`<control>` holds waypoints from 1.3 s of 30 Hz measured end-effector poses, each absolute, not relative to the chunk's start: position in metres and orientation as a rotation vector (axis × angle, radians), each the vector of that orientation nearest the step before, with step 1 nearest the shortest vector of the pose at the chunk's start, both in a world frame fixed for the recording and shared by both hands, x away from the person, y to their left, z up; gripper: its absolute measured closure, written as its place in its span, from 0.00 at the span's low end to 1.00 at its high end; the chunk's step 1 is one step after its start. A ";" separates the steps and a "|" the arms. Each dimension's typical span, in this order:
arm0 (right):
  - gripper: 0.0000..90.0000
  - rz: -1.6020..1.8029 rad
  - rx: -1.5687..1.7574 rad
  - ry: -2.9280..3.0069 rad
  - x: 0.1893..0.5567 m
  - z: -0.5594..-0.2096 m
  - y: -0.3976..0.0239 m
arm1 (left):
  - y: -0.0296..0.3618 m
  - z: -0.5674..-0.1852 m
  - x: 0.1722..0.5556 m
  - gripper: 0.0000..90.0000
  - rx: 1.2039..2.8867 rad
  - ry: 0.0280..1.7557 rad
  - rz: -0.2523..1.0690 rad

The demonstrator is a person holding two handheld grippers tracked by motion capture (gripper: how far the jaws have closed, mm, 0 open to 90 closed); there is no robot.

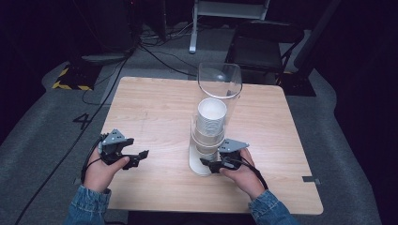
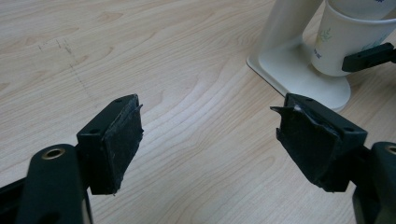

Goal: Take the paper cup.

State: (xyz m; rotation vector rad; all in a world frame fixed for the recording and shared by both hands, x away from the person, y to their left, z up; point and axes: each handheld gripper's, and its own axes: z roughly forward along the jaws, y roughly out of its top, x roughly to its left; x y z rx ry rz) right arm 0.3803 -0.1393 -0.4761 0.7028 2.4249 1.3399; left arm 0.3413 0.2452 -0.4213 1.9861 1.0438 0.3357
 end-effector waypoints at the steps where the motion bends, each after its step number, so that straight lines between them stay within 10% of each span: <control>1: 0.35 1.334 0.704 2.432 0.380 -0.476 -0.139 | 0.245 -0.421 0.341 0.24 1.984 1.046 0.332; 39: 0.36 1.139 0.739 2.483 0.376 -0.462 -0.178 | 0.237 -0.422 0.350 0.24 1.988 1.030 0.322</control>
